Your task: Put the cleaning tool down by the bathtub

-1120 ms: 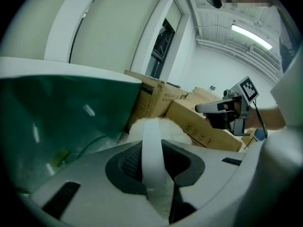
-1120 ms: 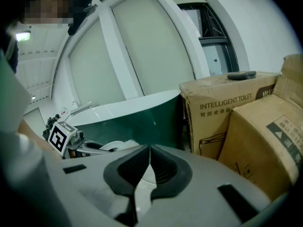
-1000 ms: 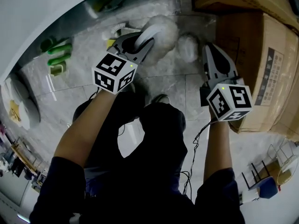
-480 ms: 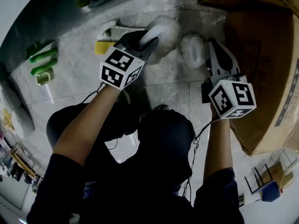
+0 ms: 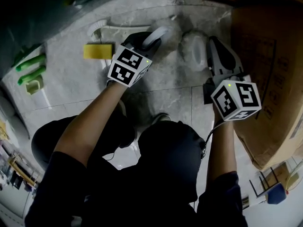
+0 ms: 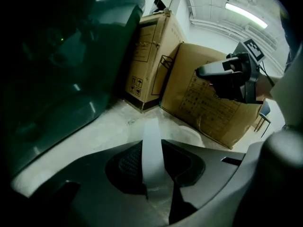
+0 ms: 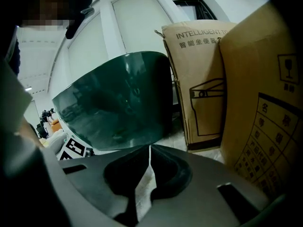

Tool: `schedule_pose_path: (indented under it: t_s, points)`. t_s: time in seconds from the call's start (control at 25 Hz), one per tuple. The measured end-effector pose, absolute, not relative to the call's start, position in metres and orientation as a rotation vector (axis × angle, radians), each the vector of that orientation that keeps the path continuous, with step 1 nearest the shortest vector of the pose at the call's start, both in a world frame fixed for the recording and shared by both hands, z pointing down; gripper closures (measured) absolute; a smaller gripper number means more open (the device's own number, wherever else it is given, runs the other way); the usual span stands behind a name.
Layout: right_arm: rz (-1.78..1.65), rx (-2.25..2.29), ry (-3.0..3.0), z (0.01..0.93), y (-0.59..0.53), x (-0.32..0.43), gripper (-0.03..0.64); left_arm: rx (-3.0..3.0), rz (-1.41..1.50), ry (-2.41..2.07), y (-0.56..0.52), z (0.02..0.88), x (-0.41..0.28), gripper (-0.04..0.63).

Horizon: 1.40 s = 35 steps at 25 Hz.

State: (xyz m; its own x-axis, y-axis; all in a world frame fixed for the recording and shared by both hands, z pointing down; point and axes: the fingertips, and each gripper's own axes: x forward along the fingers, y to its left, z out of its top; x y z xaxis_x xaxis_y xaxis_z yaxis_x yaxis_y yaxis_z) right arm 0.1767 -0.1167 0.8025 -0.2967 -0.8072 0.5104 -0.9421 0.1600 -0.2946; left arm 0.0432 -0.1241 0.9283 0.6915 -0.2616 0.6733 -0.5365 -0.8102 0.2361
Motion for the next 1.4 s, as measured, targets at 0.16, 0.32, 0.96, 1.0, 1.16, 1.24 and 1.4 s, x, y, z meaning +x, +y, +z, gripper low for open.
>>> schedule_pose_path:
  t_s: [0.16, 0.32, 0.96, 1.0, 1.16, 1.24, 1.4]
  points:
    - [0.841, 1.698, -2.199, 0.818, -0.112, 0.177, 0.603, 2.5, 0.947, -0.595, -0.118, 0.954, 0.048, 0.489]
    - [0.857, 1.683, -2.203, 0.828, -0.107, 0.174, 0.603, 2.515, 1.02, -0.577, -0.112, 0.977, 0.048, 0.489]
    - [0.882, 1.664, -2.214, 0.838, -0.099, 0.171, 0.603, 2.589, 1.275, -0.489, -0.088, 1.014, 0.04, 0.466]
    - [0.885, 1.665, -2.213, 0.839, -0.099, 0.17, 0.603, 2.586, 1.268, -0.488, -0.088, 1.014, 0.04, 0.46]
    - [0.886, 1.669, -2.209, 0.838, -0.099, 0.169, 0.603, 2.592, 1.232, -0.483, -0.089, 1.007, 0.041, 0.445]
    - [0.881, 1.669, -2.209, 0.836, -0.1, 0.168, 0.603, 2.598, 1.212, -0.483, -0.09, 1.002, 0.042, 0.439]
    - [0.871, 1.664, -2.211, 0.83, -0.103, 0.167, 0.603, 2.628, 1.16, -0.486, -0.094, 0.987, 0.048, 0.434]
